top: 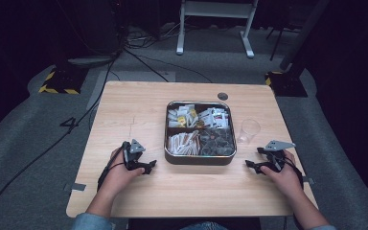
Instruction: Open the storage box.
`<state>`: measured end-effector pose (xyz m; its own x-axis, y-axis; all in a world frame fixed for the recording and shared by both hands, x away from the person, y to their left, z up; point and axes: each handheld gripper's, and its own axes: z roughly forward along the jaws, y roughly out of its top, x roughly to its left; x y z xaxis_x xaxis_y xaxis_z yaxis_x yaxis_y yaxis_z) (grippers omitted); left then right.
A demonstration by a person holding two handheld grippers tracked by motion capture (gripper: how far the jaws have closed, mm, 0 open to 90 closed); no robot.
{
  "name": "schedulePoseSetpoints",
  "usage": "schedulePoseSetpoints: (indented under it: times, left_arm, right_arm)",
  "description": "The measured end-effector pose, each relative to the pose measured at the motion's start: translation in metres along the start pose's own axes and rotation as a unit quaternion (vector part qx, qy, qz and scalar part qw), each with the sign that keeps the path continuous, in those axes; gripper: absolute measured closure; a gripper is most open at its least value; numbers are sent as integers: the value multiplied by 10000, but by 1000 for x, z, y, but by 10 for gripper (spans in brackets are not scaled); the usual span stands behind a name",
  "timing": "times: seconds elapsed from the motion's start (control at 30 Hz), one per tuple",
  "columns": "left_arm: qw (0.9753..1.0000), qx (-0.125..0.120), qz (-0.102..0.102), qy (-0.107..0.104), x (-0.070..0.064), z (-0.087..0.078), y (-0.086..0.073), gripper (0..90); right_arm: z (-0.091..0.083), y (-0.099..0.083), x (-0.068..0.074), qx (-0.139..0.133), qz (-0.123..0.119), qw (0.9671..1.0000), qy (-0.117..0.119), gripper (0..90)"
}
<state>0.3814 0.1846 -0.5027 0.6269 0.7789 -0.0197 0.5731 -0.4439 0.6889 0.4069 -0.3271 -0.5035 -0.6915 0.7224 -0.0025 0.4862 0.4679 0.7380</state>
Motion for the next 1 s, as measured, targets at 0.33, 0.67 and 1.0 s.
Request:
schedulePoseSetpoints:
  times: [0.33, 0.67, 1.0]
  left_arm:
    - [9999, 13, 51, -98, 1, 0, 0, 161]
    - [9998, 136, 135, 17, 2, -5, 5, 321]
    - [9984, -551, -50, -106, -3, -28, 25, 353]
  right_arm:
    - [-1, -1, 0, -6, -17, 10000, 17, 174]
    - [-1, -1, 0, -13, -16, 10000, 22, 174]
    - [-1, -1, 0, -8, -24, 10000, 28, 174]
